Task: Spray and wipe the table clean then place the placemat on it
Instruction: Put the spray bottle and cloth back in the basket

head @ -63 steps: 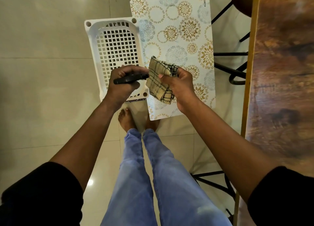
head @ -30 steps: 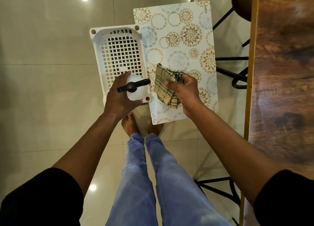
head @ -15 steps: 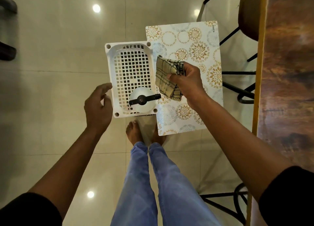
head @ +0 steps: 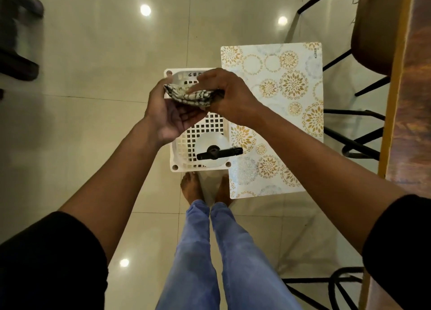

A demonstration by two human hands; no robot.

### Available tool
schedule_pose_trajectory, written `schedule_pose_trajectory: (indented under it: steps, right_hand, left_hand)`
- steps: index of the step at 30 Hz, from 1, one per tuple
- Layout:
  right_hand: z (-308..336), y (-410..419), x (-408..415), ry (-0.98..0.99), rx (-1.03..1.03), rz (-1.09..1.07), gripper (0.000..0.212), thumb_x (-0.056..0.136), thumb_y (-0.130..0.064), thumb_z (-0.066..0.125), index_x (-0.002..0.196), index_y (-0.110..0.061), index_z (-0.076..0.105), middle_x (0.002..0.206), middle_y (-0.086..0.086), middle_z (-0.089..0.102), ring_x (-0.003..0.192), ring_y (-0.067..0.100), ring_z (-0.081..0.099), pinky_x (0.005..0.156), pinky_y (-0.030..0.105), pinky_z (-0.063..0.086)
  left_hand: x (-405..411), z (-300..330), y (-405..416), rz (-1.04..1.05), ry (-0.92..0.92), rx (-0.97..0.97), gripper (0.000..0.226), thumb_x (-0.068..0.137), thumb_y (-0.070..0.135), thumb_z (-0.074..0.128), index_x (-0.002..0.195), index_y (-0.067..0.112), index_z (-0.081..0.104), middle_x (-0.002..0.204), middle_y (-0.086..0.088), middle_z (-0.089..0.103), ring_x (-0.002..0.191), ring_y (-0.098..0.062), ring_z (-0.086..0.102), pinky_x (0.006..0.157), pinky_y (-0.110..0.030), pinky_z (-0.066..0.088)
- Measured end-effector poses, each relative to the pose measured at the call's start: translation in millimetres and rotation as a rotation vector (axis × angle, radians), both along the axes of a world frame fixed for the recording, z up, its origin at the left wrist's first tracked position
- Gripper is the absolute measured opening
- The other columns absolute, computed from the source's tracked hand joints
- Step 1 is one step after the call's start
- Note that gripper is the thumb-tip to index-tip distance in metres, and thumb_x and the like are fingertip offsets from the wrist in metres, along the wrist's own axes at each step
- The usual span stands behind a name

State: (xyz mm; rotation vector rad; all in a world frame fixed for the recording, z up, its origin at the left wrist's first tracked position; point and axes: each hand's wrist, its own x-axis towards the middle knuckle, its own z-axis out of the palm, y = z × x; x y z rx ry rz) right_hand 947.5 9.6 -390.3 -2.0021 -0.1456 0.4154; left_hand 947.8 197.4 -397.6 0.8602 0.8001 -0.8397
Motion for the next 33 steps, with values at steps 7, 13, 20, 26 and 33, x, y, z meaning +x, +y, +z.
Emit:
schedule_pose_trajectory:
  steps: [7,13,20,26,33]
  right_hand:
    - [-14,-11,7,-0.041,-0.135,0.149,0.040,0.075,-0.027,0.072,0.114,-0.029,0.080,0.144,0.004,0.057,0.130,0.026,0.050,0.113,0.043,0.041]
    - [-22,-20,18,0.501,0.276,-0.399,0.057,0.086,-0.008,0.072,0.141,-0.016,0.058,0.133,0.005,0.063,0.119,0.016,0.062,0.098,0.030,0.053]
    - [-48,-12,23,0.773,0.420,-0.525,0.069,0.084,0.010,0.074,0.142,-0.017,0.048,0.131,0.016,0.066,0.116,0.039,0.068,0.088,0.053,0.061]
    - [-54,0,18,0.317,0.063,-0.294,0.077,0.076,0.012,0.067,0.136,-0.025,0.038,0.113,0.011,0.064,0.096,0.031,0.071,0.077,0.052,0.062]
    - [-64,5,10,0.088,-0.200,-0.122,0.050,0.075,0.001,0.067,0.119,-0.018,0.051,0.111,0.000,0.061,0.094,0.019,0.062,0.077,0.043,0.056]
  left_hand:
    - [10,-14,12,0.070,-0.065,-0.065,0.033,0.097,-0.001,0.047,0.123,0.002,0.067,0.114,-0.016,0.075,0.098,-0.027,0.075,0.092,-0.036,0.064]
    - [16,-30,10,0.016,-0.190,-0.040,0.037,0.095,-0.006,0.048,0.127,0.002,0.065,0.109,-0.012,0.079,0.098,-0.025,0.076,0.078,-0.035,0.066]
    - [12,-55,6,-0.072,-0.208,0.106,0.047,0.098,-0.004,0.055,0.145,-0.005,0.057,0.125,-0.020,0.075,0.104,-0.028,0.076,0.081,-0.036,0.066]
    - [10,-69,4,-0.161,-0.399,0.533,0.018,0.100,0.008,0.068,0.109,0.017,0.080,0.111,-0.014,0.081,0.099,-0.026,0.079,0.093,-0.053,0.064]
    - [3,-76,3,-0.388,-0.594,1.079,0.012,0.091,0.024,0.076,0.095,0.016,0.084,0.085,0.002,0.079,0.081,-0.017,0.075,0.082,-0.040,0.063]
